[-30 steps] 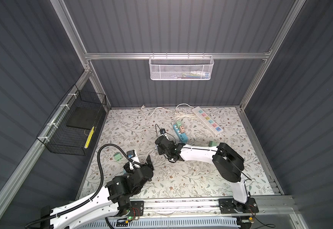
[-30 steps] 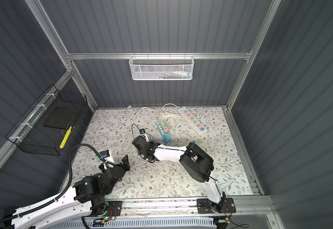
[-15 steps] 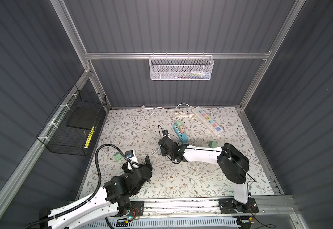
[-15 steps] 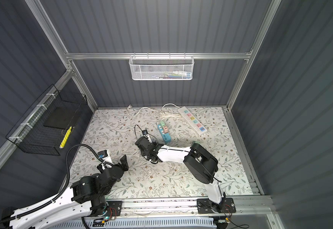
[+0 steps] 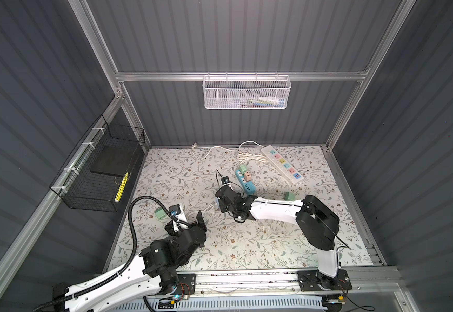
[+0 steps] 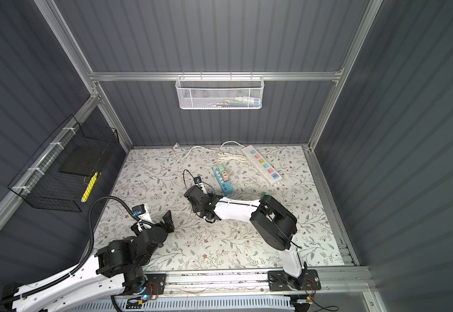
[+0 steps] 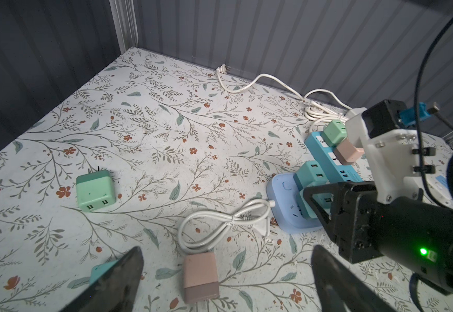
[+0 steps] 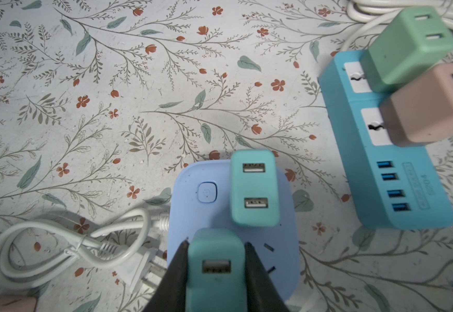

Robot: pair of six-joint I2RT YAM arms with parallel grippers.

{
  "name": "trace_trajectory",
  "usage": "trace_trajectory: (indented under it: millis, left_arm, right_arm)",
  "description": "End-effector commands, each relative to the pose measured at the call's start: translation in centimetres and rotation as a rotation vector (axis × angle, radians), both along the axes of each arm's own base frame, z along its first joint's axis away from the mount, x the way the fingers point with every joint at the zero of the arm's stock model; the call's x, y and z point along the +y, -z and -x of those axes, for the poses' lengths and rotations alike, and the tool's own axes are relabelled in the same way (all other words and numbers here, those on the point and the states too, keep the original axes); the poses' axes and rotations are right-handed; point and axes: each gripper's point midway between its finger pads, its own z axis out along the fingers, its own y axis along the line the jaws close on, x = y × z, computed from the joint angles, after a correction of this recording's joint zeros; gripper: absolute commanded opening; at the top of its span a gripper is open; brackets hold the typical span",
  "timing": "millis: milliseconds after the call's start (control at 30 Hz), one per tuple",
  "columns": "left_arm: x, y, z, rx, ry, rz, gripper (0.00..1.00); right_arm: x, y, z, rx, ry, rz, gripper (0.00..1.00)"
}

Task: Insert the plug
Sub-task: 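Lower the teal adapter onto the socket beside the first adapter with the right gripper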

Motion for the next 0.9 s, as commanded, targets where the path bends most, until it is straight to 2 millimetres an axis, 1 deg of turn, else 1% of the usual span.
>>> trace_trajectory:
  millis: [0, 167, 233, 400, 467, 533, 633, 733, 867]
  left_arm:
    - [0.7, -0.8, -0.1, -0.022, -0.034, 0.012, 0.97]
    - [0.9, -0.9, 0.0, -0.026, -0.034, 0.023, 0.97]
    - [1.0, -0.9, 0.0, -0.028, -0.035, 0.022, 0.97]
    - [0.7, -0.8, -0.1, -0.021, -0.03, 0.022, 0.97]
    - [0.5, -0.8, -0.1, -0.02, -0.03, 0.02, 0.97]
    - [0.4, -0.8, -0.1, -0.018, -0.028, 0.02, 0.97]
    - [0.3, -0.9, -0.2, -0.016, -0.027, 0.019, 0.97]
    - [0.1, -0.9, -0.3, -0.02, -0.024, 0.02, 0.97]
    - [0.0, -1.2, -0.3, -0.021, -0.021, 0.012, 0.97]
  right_arm:
    - [-3.8, 7.0, 2.6, 0.161, -0.015, 0.235, 0.15]
    - [-4.3, 8.6, 3.2, 0.195, -0.012, 0.249, 0.14]
    - [-4.7, 9.7, 3.5, 0.219, 0.009, 0.265, 0.14]
    - [-5.5, 11.9, 4.8, 0.265, 0.055, 0.264, 0.12]
    - [-5.8, 12.5, 5.3, 0.286, 0.081, 0.26, 0.12]
    - [-6.1, 12.4, 5.8, 0.267, 0.097, 0.251, 0.11]
    - [-6.2, 11.5, 6.1, 0.213, 0.105, 0.226, 0.12]
    - [-5.7, 11.6, 5.7, 0.23, 0.087, 0.216, 0.13]
    - [-4.5, 10.8, 4.9, 0.211, 0.053, 0.229, 0.19]
